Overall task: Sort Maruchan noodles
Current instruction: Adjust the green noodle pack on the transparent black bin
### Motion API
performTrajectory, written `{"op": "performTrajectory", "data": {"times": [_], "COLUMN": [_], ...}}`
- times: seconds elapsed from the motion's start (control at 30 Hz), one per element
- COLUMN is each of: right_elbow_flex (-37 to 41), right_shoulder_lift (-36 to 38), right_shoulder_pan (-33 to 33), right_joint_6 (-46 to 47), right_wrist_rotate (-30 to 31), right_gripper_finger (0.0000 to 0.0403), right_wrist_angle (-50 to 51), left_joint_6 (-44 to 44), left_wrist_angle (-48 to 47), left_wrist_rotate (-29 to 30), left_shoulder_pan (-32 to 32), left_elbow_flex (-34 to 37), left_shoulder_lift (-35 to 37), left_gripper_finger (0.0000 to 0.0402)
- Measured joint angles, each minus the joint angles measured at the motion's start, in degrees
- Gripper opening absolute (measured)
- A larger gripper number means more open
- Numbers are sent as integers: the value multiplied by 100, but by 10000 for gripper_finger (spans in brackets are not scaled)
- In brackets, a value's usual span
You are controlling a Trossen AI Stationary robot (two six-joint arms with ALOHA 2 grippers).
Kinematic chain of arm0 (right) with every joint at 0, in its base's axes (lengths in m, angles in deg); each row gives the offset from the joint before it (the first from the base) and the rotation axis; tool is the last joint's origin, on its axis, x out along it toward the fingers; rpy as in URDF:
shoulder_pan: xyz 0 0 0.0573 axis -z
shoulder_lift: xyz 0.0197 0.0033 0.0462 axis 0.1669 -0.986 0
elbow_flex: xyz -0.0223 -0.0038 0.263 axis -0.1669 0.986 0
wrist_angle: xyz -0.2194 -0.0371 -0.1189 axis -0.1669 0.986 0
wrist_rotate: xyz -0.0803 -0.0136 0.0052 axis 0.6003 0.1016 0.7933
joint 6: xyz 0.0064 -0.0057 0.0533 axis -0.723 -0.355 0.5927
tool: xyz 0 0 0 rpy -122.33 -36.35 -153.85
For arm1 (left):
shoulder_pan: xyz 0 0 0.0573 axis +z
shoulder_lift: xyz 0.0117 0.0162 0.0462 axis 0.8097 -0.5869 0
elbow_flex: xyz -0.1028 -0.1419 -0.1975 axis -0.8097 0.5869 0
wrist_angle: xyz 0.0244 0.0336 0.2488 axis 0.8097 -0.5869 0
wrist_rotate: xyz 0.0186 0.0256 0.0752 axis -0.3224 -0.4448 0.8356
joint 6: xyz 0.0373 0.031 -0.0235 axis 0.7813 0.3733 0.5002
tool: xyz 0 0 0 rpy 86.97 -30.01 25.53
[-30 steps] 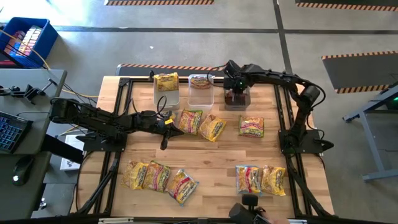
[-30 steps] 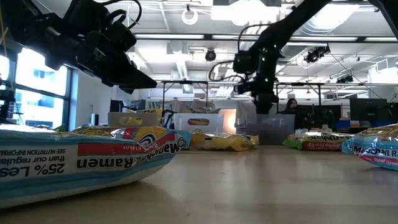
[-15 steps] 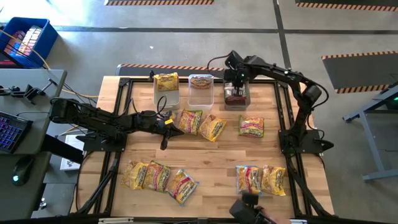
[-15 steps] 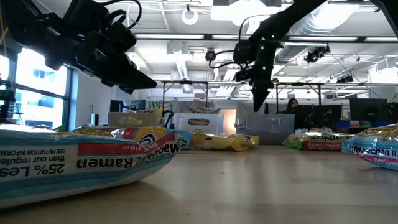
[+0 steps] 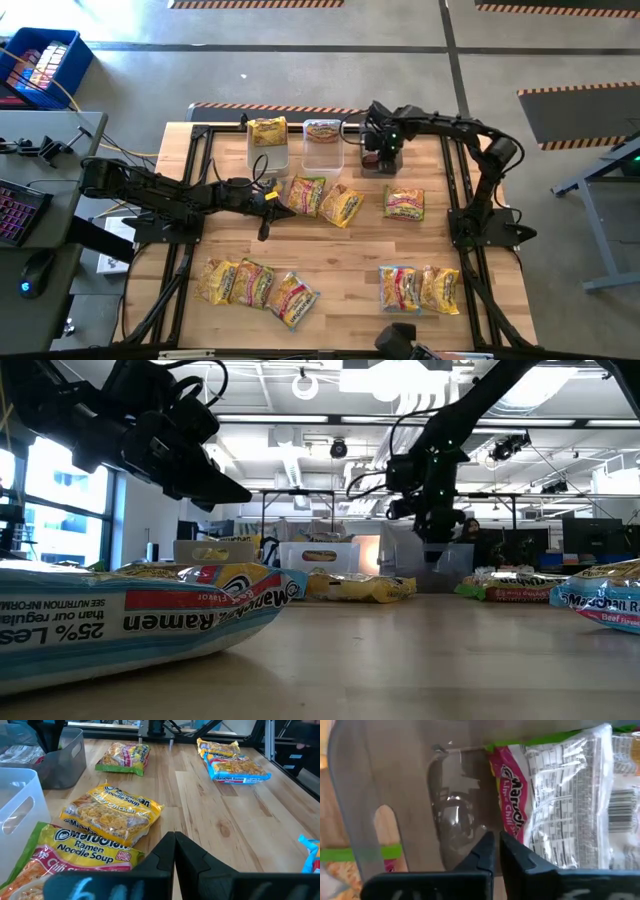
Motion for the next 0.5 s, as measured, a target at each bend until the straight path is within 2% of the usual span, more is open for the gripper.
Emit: {"op": "performTrajectory", "data": {"times": [0.1,0.27,0.5], "right_elbow_flex": [78,108,109], "right_shoulder_lift": [-58,-258,-376], "right_shoulder_pan": [4,20,9], "right_joint_6": [5,7,96], "right_wrist_rotate": [11,109,633], "right_gripper_finger": [14,2,2], "right_wrist_angle": [-116,-342,-571], "left_joint_6": [-10,-13,-13], "left_wrist_angle": [0,0,-2], "left_wrist_rotate": [0,1,2], "left_shoulder_pan": [-2,-1,0], "left_elbow_flex": [0,0,0], "left_shoulder_lift": [0,0,0], "left_gripper_finger": [0,0,0]}}
